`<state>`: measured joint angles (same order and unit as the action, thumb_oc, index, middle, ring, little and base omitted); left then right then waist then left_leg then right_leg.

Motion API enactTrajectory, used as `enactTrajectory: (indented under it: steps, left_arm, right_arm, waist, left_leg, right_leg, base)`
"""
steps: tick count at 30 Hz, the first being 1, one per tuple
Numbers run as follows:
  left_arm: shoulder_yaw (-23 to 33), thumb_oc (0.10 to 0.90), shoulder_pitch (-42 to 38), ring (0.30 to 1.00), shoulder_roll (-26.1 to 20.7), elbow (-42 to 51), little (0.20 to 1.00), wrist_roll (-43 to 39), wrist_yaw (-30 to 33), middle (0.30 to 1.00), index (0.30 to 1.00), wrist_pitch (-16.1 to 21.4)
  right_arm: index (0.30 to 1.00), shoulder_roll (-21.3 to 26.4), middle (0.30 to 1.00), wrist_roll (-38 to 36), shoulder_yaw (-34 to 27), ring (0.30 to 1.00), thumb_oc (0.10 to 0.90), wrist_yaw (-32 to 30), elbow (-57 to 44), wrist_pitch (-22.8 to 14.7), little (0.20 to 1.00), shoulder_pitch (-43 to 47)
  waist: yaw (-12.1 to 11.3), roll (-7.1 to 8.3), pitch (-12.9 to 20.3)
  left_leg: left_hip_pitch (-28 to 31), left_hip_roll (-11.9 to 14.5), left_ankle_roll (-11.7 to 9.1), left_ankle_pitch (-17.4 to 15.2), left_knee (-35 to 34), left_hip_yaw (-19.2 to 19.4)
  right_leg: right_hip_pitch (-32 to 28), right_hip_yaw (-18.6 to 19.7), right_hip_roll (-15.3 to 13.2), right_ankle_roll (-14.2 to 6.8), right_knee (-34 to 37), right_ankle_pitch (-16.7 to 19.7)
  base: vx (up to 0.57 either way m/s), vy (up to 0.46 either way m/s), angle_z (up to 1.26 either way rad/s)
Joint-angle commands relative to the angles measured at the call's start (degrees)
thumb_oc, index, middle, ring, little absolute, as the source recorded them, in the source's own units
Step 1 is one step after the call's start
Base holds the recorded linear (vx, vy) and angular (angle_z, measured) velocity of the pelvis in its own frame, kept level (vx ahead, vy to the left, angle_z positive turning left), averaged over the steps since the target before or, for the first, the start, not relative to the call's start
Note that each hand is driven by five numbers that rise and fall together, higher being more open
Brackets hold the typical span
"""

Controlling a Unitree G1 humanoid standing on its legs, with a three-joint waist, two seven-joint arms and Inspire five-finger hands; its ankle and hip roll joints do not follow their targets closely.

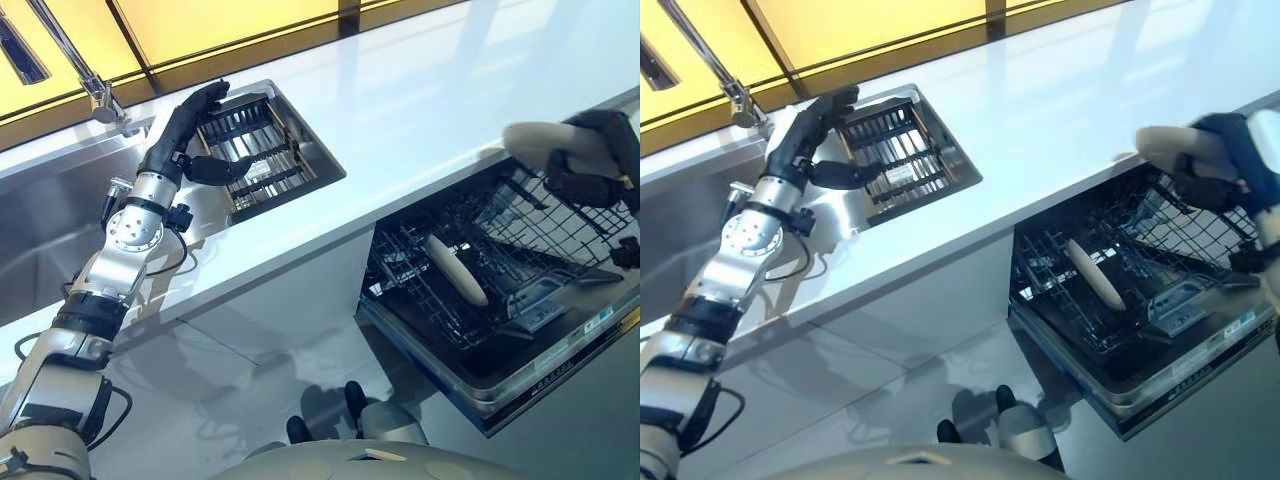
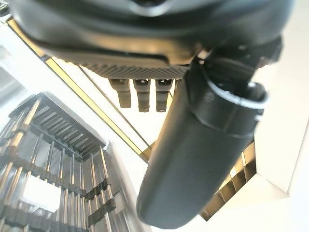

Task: Pick up plates and place into dishwasher.

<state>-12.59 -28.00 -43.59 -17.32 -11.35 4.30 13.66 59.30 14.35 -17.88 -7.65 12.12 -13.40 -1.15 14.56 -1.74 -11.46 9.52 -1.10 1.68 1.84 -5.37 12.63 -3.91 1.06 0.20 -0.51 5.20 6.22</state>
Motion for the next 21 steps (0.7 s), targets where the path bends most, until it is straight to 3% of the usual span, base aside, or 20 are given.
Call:
enactTrajectory:
  steps: [1,6,11,21]
  left_arm:
    - [3.5,0.8,-4.2,0.9,-3.8,4.5,0.9,-2.0,1.7,0.9,0.9,2.8]
    - [3.4,0.8,-5.1,0.9,-4.6,5.8,0.9,-3.3,1.1,0.9,0.9,2.1]
    - [3.7,0.8,-4.3,0.9,-5.1,7.5,0.9,-4.1,-0.1,0.9,0.9,1.9]
    - [2.4,0.8,-2.8,0.9,-2.7,13.6,0.9,-7.0,-2.0,0.9,0.9,1.8]
  right_arm:
    - [0.3,2.3,0.3,-1.2,-5.6,0.3,0.1,-6.0,-0.9,-1.3,0.2,2.7]
    - [0.3,0.9,0.3,0.0,-5.6,0.3,0.1,-8.9,0.5,0.1,0.2,1.7]
    - [0.3,-0.9,0.3,-1.2,-5.4,0.3,0.1,-6.1,1.9,0.9,0.2,0.1]
    - [0.3,-4.7,0.3,-1.1,5.1,0.3,0.1,-3.4,8.9,2.9,0.2,5.4]
  waist:
    - [0.1,0.72,8.0]
    - [0.2,0.21,7.2]
    - [0.2,-0.2,6.6]
    - [-1.1,-0.73,5.3]
  left_leg:
    - [0.5,0.7,-1.2,-5.2,1.3,-2.0]
    - [0.5,0.6,-1.2,-5.2,1.3,-2.0]
    - [0.4,0.6,-1.3,-5.0,1.1,-1.8]
    - [-0.1,0.8,-1.3,-5.0,1.6,-1.6]
  right_leg:
    - [0.3,0.2,2.3,-4.7,-6.0,-6.9]
    - [0.3,-0.3,2.2,-4.6,-6.1,-6.9]
    - [0.5,-0.7,2.0,-4.8,-6.0,-6.9]
    - [0.8,-1.6,1.6,-4.6,-6.2,-6.8]
  base:
    - [0.0,-0.035,-0.01]
    - [-0.01,-0.036,-0.01]
    - [-0.01,-0.045,-0.03]
    - [0.0,-0.053,0.0]
